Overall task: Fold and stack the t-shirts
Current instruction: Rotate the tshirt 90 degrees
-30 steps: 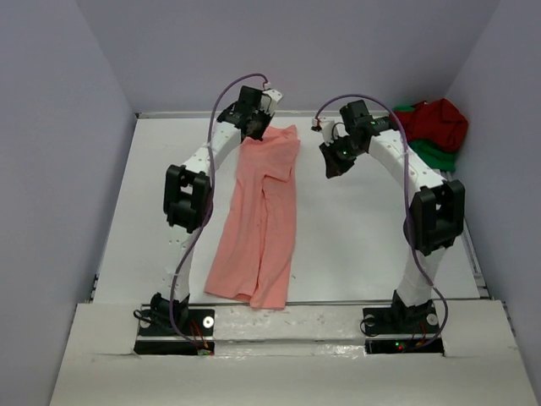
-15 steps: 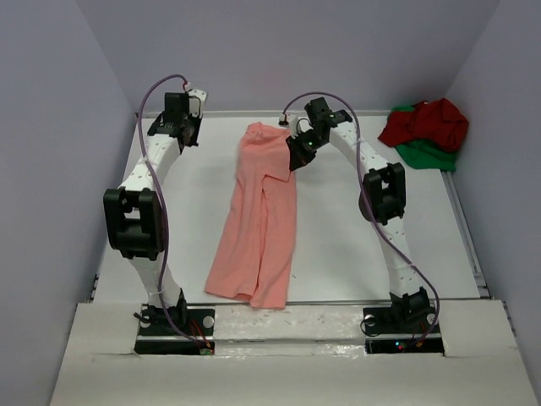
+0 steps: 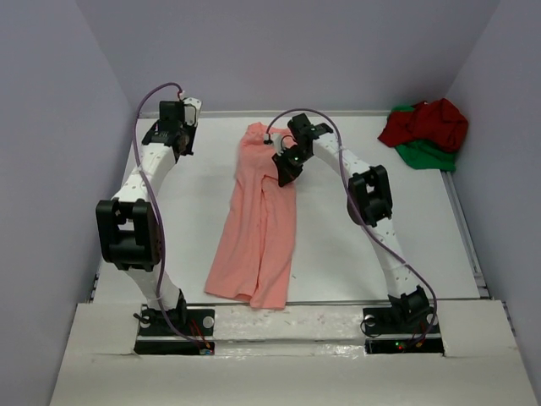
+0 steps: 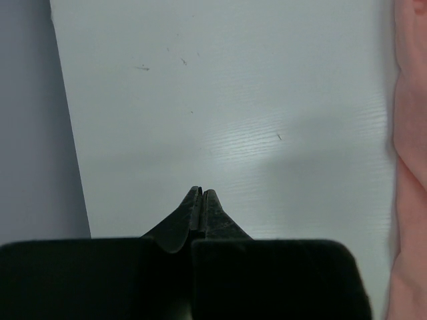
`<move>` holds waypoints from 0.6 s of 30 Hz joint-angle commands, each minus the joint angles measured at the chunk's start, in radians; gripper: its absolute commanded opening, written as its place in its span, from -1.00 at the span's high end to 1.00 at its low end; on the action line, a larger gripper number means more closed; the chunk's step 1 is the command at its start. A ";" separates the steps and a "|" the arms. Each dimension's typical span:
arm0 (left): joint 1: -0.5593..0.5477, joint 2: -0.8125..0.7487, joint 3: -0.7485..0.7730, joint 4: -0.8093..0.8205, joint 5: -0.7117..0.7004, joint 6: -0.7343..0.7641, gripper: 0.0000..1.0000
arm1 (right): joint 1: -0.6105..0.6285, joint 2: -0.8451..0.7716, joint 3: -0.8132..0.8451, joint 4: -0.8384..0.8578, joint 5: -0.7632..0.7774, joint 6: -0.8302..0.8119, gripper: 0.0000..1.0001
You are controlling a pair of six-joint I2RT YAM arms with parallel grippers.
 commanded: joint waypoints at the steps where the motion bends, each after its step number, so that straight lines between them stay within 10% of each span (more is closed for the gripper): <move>1: 0.009 -0.092 -0.028 0.033 -0.027 0.008 1.00 | 0.009 -0.003 -0.006 0.052 0.075 -0.034 1.00; 18: 0.011 -0.109 -0.059 0.036 -0.015 0.008 1.00 | 0.018 0.025 -0.052 0.200 0.594 -0.035 1.00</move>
